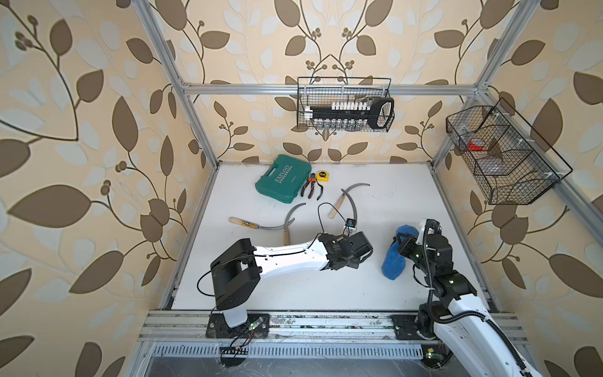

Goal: Wipe small sickles with rags
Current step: Pick up the small sickle from the center of the board.

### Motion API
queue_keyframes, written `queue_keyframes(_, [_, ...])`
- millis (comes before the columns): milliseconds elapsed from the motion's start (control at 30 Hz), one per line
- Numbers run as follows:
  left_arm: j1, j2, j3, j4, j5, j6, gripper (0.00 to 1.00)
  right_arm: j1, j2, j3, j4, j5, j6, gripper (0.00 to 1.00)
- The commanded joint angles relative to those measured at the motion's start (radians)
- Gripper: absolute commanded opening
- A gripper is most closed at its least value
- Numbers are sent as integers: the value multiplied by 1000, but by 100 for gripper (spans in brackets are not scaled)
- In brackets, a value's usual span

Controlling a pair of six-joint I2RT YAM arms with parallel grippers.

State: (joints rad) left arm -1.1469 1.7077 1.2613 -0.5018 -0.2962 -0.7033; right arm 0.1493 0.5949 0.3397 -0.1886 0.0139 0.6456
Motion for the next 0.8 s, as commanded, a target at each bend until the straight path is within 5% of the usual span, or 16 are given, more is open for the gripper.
queue_keyframes(0, [-7,-108,-61,84,9,115,0,-4,-22,-19,34,-34,-22,0])
queue_keyframes(167, [-7,-221,-175,192,91,231,0,-4,-41,-33,64,-113,-43,0])
queue_keyframes(400, [6,-319,-274,253,111,344,0,62,-36,-78,270,-451,-49,0])
queue_keyframes(633, [160,-307,-267,250,257,343,0,421,-21,-41,272,-212,-95,0])
queue_keyframes(767, [187,-280,-283,268,322,354,0,503,8,-21,225,-26,-77,0])
